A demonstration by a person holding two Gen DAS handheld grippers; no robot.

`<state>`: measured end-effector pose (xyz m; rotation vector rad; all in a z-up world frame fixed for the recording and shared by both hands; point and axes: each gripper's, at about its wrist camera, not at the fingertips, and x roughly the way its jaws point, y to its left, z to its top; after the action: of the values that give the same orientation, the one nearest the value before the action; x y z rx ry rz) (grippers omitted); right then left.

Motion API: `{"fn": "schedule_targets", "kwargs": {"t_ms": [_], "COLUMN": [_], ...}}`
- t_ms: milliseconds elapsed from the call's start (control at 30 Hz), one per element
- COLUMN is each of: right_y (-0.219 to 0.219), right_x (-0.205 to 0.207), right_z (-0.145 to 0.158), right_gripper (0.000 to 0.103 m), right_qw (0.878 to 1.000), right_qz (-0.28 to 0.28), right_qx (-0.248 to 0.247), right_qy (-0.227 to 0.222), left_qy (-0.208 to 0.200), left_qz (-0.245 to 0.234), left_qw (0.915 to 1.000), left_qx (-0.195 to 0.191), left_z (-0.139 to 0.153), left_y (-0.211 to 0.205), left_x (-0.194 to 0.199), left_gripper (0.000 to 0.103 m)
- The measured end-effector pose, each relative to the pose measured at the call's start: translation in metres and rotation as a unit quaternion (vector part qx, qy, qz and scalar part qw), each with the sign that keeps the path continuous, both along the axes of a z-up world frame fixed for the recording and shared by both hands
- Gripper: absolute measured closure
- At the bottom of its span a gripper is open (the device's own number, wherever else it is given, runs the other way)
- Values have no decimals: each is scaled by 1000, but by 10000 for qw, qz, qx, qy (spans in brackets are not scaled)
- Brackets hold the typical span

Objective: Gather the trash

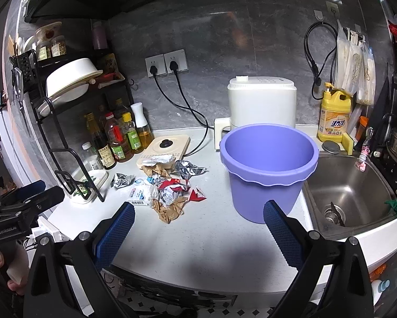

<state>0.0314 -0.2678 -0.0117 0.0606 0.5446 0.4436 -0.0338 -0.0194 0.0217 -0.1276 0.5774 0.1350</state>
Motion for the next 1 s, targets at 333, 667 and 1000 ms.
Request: {"fn": "schedule_targets", "kwargs": {"t_ms": [333,667,1000], "right_y": [44,93,113], "right_x": [25,71,108], "right_z": [-10,-32,-65], "right_gripper": [8,8,28], "right_qw": [9995,9966,9935], "right_qz": [278,506,303], "right_qx": [-49,-74,-175], "right_qy": [171,648,1084], "left_qy": [233,271,501], "left_qz": [259,126,-460], "left_qw": [9994,9981,9935], "left_qx": [-78,-532,-910], "left_z": [-18,-43,-78], "left_y": [48,98,114], "left_x": [13,62,126], "left_gripper": [6,6,32]}}
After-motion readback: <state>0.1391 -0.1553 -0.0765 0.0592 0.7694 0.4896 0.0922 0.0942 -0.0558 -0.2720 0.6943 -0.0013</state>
